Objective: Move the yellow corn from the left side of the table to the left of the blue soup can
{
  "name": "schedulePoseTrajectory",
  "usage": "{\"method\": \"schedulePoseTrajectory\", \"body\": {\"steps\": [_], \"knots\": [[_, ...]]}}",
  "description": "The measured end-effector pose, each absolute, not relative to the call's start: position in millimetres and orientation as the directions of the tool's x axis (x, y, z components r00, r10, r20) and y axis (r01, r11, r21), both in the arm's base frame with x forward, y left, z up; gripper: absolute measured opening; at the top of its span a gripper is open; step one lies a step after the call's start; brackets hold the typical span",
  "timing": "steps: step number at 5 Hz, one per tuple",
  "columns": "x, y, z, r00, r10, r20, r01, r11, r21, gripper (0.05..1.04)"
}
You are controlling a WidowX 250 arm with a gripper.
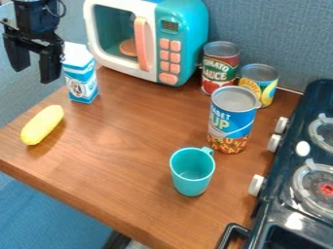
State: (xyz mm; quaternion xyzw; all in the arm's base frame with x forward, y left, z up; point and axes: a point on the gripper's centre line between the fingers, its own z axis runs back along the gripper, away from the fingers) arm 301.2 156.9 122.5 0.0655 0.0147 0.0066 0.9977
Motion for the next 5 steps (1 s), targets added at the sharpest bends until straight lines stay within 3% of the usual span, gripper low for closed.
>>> {"method": "schedulePoseTrajectory", "body": {"steps": [3, 5], "knots": [[295.9, 163.7, 70.5, 0.995, 0.041, -0.088, -0.033, 0.996, 0.085, 1.007], [289.4, 168.7, 36.8, 0.973, 0.139, -0.185, -0.128, 0.99, 0.066, 1.007]]}}
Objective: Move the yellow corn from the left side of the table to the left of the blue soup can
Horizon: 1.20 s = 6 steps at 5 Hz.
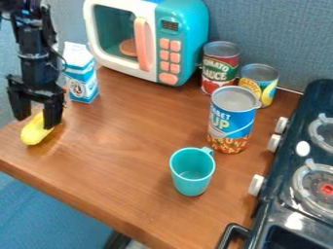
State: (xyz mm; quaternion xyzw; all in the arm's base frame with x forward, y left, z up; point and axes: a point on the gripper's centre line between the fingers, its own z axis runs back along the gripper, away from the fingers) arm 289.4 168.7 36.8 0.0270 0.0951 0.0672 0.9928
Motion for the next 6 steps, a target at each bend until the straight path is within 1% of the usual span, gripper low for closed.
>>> {"method": "schedulePoseTrajectory", "body": {"steps": [1, 2, 3, 4, 6], "knots": [[288.4, 168.2, 23.4, 0.966, 0.14, -0.218, -0.13, 0.99, 0.059, 1.007], [290.3, 171.7, 17.0, 0.956, 0.167, -0.24, -0.153, 0.985, 0.076, 0.971], [291.9, 169.0, 16.8, 0.956, 0.165, -0.241, -0.151, 0.986, 0.077, 0.725], [291.1, 158.6, 18.7, 0.956, 0.162, -0.244, -0.152, 0.987, 0.061, 0.709], [296.8, 102.0, 65.0, 0.985, 0.004, -0.17, 0.014, 0.994, 0.108, 0.709]]}}
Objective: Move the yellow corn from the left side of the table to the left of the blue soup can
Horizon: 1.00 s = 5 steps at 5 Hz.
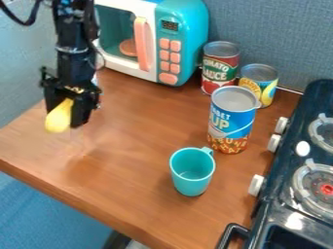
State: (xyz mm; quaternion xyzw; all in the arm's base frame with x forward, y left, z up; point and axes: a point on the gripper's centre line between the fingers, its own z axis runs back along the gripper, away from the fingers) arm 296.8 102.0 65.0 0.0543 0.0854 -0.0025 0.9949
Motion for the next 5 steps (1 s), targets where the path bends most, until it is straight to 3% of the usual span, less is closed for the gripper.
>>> {"method": "schedulePoseTrajectory", "body": {"steps": [2, 5], "knots": [[322.0, 51.5, 69.6, 0.978, -0.109, -0.178, 0.123, 0.99, 0.071, 0.709], [340.9, 10.9, 30.1, 0.955, -0.16, -0.25, 0.173, 0.984, 0.031, 0.709]]}}
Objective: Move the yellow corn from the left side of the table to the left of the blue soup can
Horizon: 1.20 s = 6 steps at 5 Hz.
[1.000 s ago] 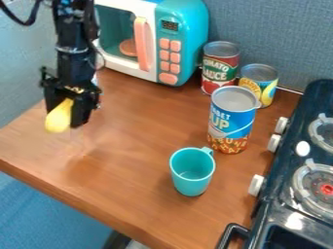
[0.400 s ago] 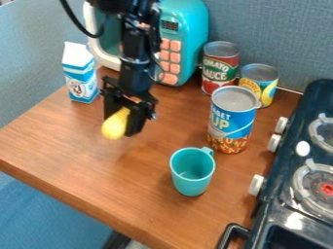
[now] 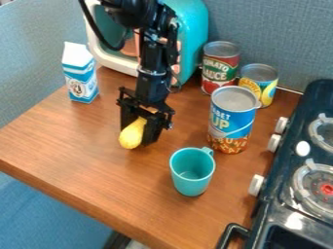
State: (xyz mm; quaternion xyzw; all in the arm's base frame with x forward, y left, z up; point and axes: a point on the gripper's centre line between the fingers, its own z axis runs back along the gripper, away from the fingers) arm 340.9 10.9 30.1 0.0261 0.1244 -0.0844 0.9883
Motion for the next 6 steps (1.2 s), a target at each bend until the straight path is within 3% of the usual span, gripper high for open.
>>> {"method": "schedulePoseTrajectory", "body": {"steps": [4, 5, 6], "knots": [[360.9, -16.5, 20.1, 0.959, -0.169, -0.228, 0.168, 0.985, -0.024, 0.709], [365.4, -16.9, 19.5, 0.963, -0.154, -0.223, 0.153, 0.988, -0.021, 0.754], [365.7, -16.4, 19.4, 0.966, -0.134, -0.221, 0.134, 0.991, -0.017, 0.99]]}}
